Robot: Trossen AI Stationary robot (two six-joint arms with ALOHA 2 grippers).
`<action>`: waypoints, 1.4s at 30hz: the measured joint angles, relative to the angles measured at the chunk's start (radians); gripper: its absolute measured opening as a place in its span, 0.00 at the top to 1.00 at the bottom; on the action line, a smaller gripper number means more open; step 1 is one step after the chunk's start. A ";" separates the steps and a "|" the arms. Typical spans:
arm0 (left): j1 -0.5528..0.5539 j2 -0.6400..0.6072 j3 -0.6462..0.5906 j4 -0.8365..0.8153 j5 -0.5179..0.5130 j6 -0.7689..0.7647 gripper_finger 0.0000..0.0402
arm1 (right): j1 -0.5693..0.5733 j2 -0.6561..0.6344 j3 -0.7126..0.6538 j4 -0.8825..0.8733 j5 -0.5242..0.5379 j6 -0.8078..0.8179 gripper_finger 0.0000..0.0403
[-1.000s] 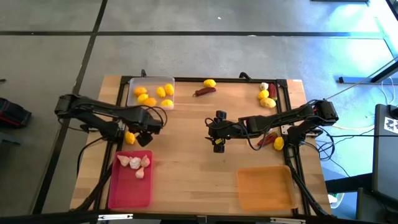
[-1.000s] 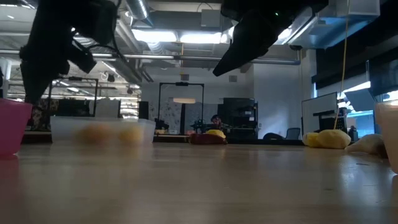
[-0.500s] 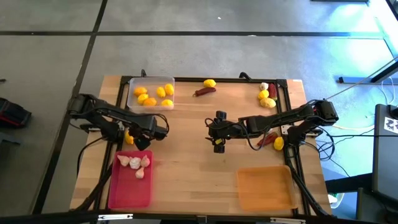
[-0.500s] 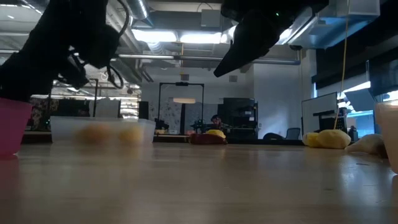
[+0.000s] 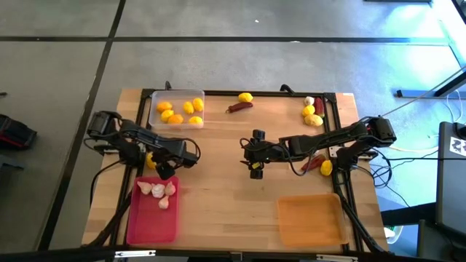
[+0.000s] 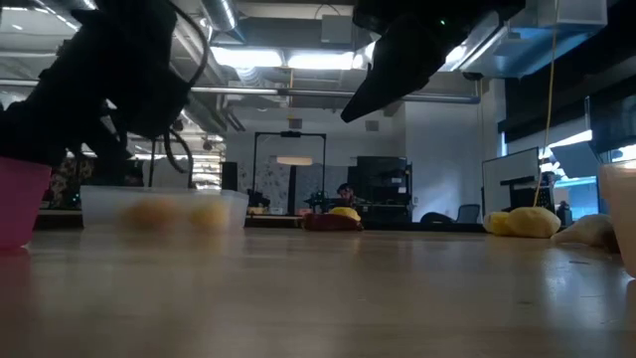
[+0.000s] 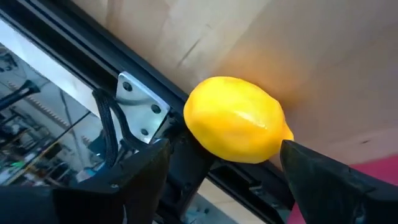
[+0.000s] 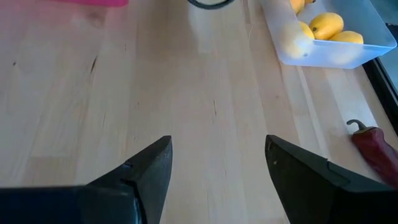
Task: Sort produce into baskets
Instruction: Put the yellow lemon into the left white bin
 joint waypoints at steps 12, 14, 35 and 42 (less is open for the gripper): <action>0.002 0.145 -0.001 -0.001 0.064 0.162 0.26 | 0.000 0.000 0.000 -0.001 0.000 0.000 0.38; 0.006 0.156 -0.001 0.003 0.058 0.183 0.26 | 0.000 0.000 0.000 -0.001 0.000 0.000 0.38; 0.068 0.172 -0.048 0.086 0.033 0.272 0.46 | 0.000 0.000 -0.001 0.000 0.000 -0.001 0.38; 0.060 0.167 -0.008 0.066 0.003 0.292 0.57 | 0.000 0.000 -0.002 0.002 0.000 -0.002 0.38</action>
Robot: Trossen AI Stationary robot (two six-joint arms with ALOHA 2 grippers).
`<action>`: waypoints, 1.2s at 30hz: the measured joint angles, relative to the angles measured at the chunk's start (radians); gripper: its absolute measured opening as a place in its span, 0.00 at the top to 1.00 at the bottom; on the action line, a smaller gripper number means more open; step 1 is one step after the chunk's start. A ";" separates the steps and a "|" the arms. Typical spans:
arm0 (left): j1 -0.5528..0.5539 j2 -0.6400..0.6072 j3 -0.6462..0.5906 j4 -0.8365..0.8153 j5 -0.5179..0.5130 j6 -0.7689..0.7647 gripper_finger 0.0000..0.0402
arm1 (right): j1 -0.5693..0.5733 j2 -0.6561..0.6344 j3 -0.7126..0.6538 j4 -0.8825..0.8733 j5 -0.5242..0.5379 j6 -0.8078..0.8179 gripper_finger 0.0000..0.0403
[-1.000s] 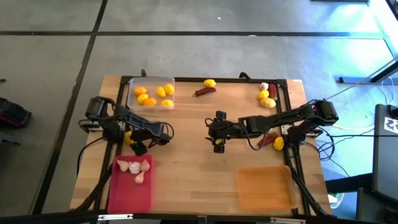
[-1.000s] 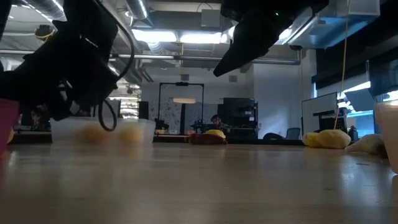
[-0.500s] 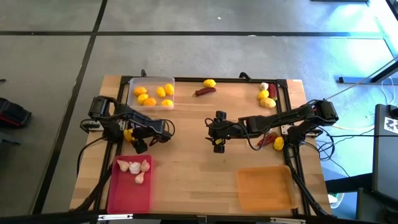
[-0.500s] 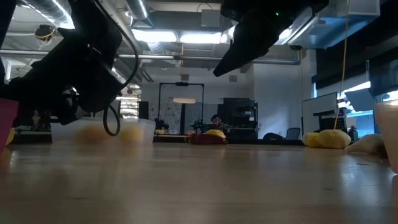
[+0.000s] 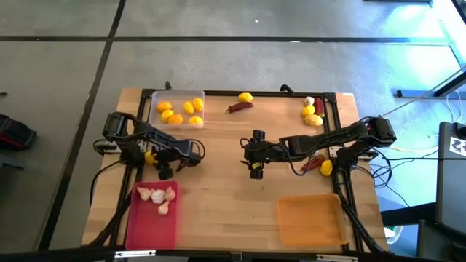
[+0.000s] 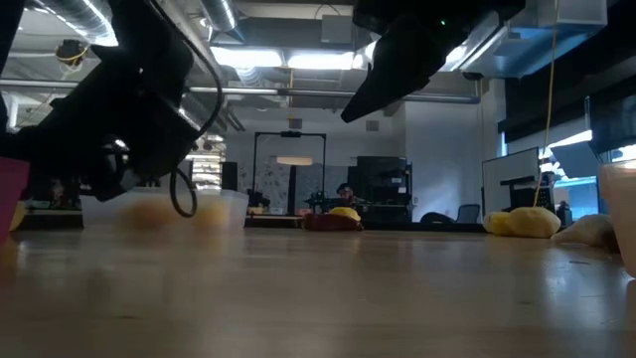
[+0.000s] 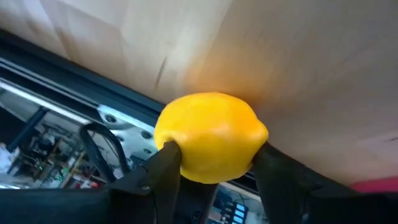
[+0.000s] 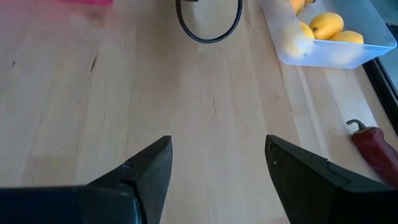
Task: Sort produce into baskets
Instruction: Put the yellow lemon into the left white bin
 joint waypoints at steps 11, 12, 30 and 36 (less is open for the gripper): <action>-0.001 -0.090 0.061 -0.015 -0.096 0.017 0.58 | 0.000 0.000 0.000 0.002 0.000 0.001 0.38; 0.001 -0.107 0.063 -0.016 -0.107 0.013 0.58 | 0.000 0.000 0.000 0.002 0.000 0.001 0.38; 0.165 -0.576 0.131 0.131 -0.185 0.002 0.58 | 0.000 0.000 0.000 0.007 0.000 0.001 0.38; 0.242 -0.659 0.131 0.235 -0.239 0.015 0.58 | 0.000 0.000 0.000 0.011 0.000 0.001 0.38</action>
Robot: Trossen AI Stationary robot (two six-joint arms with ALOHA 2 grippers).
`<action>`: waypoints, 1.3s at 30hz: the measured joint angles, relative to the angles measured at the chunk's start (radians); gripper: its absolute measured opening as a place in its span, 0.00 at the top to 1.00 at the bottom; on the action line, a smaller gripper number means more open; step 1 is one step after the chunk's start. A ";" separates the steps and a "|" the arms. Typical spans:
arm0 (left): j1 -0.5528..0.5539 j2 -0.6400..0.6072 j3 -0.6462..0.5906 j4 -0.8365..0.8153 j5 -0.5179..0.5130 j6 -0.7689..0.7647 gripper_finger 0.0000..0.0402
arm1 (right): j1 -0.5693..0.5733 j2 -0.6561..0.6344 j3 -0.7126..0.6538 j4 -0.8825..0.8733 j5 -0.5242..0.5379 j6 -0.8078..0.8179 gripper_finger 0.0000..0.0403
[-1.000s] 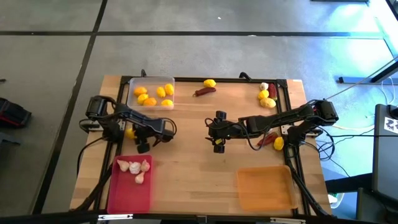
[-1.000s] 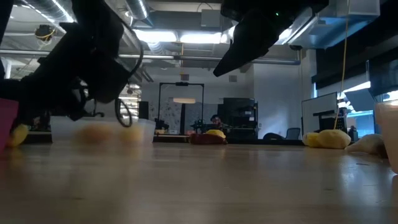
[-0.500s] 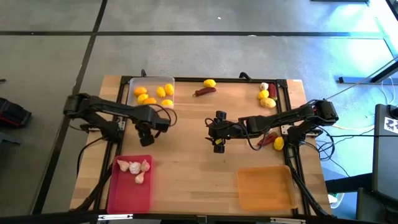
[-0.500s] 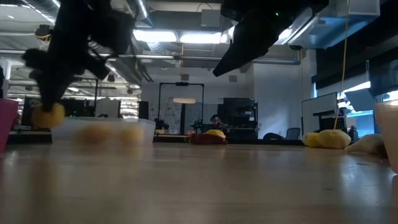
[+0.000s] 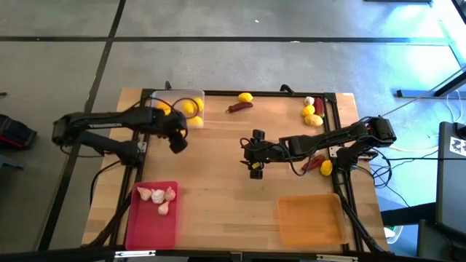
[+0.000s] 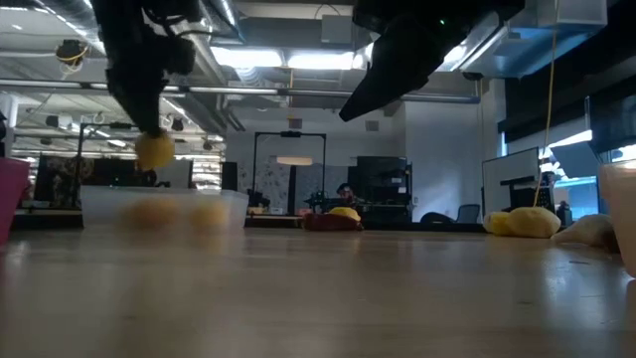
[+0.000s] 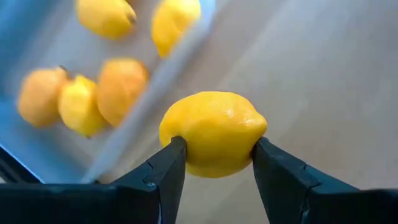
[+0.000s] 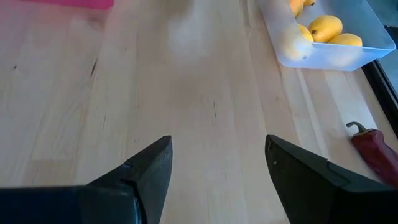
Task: Sort produce into baskets
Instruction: Put the yellow lemon into the left white bin
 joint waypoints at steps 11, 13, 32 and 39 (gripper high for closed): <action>0.179 -0.006 -0.046 0.266 -0.018 0.153 0.58 | 0.000 0.000 0.000 0.000 0.000 0.000 0.38; 0.219 0.002 -0.069 0.295 -0.019 0.163 0.58 | 0.000 0.000 0.000 0.000 0.000 0.000 0.38; 0.362 0.179 -0.154 0.481 0.001 0.260 0.58 | 0.000 0.000 0.000 -0.001 0.000 -0.001 0.38; 0.366 0.195 -0.154 0.497 -0.008 0.258 0.53 | 0.000 0.000 0.000 -0.003 0.000 -0.001 0.38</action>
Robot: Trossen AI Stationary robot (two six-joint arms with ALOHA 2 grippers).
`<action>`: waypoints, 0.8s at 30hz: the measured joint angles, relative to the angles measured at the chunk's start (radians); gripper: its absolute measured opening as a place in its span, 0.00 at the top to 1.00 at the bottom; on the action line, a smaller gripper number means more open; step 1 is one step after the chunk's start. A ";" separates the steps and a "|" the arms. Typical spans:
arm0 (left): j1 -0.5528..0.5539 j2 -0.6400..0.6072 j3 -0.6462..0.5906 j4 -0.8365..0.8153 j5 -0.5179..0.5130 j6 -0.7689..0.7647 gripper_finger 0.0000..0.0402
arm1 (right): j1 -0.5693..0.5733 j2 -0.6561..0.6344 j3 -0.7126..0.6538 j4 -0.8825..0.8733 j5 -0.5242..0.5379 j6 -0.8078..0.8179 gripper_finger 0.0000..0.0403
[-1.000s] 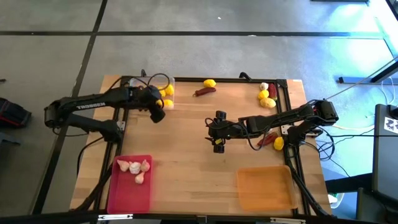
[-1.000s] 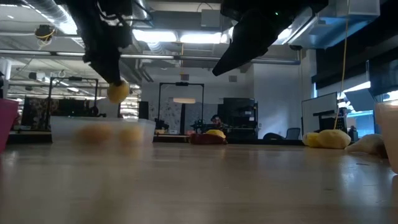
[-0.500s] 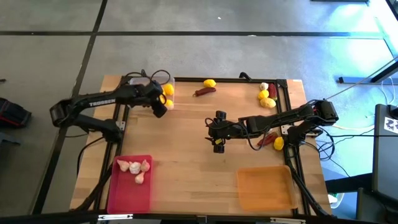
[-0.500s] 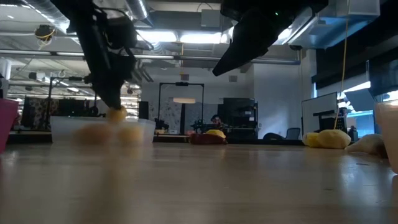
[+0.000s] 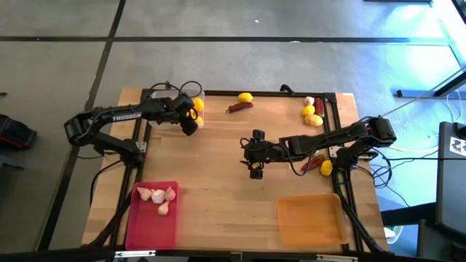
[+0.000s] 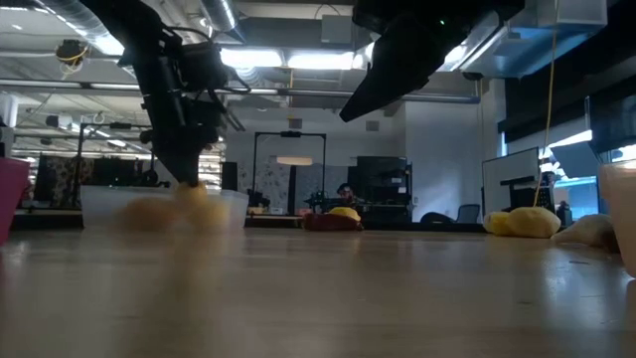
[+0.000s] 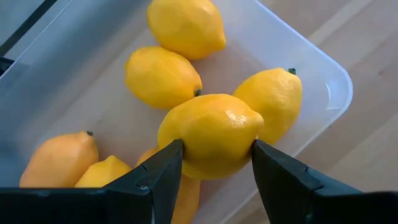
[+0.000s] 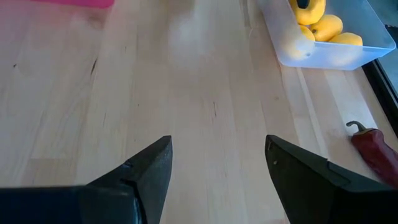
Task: Sort produce into baskets
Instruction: Put the yellow lemon into the left white bin
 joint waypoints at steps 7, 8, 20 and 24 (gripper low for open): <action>0.000 0.000 0.000 0.008 -0.050 -0.037 0.37 | 0.000 0.000 0.000 0.001 0.000 -0.001 0.38; -0.001 0.000 0.000 0.006 -0.053 -0.038 0.35 | 0.000 0.000 0.000 0.001 0.000 -0.001 0.38; -0.073 -0.093 0.029 0.035 -0.044 -0.040 0.33 | 0.000 0.000 0.000 0.010 0.026 0.007 0.38; -0.115 -0.138 0.032 0.086 -0.043 -0.025 0.32 | 0.000 0.000 0.000 0.010 0.067 0.008 0.38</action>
